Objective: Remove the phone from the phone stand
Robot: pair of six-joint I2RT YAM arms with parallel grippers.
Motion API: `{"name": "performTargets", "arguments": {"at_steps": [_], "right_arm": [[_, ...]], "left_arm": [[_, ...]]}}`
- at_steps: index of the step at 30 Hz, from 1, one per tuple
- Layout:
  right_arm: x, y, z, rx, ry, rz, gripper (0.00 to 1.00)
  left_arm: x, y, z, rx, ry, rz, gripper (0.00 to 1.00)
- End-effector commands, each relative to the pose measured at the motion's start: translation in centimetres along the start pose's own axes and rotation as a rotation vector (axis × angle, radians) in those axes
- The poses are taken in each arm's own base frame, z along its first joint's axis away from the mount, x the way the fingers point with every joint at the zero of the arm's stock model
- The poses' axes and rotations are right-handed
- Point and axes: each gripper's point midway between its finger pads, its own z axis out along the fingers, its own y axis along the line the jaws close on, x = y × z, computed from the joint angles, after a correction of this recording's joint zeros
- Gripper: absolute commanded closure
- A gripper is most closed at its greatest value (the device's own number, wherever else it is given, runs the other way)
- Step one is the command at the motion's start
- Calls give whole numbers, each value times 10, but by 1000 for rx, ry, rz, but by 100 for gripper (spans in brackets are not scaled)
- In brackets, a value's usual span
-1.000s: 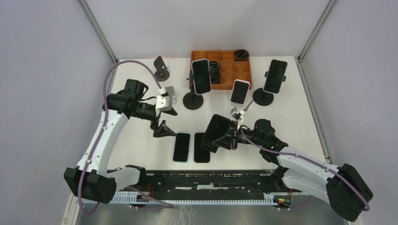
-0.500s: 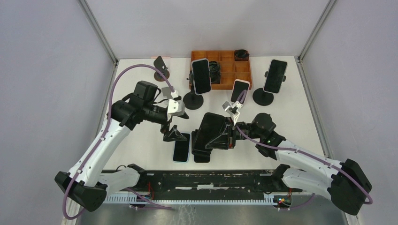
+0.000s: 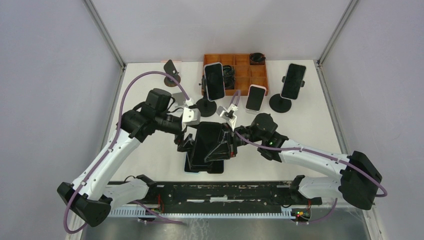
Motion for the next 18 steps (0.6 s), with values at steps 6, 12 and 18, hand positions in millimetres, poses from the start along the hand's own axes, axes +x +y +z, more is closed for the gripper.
{"name": "performTargets", "arguments": {"at_steps": [6, 12, 18], "right_arm": [[-48, 23, 21, -51, -85, -170, 100], [-44, 8, 17, 50, -91, -160, 100], [-51, -26, 15, 211, -103, -110, 94]], "left_arm": [[-11, -13, -2, 20, -61, 45, 32], [-19, -19, -4, 49, -97, 60, 73], [-26, -25, -7, 60, -119, 78, 98]]}}
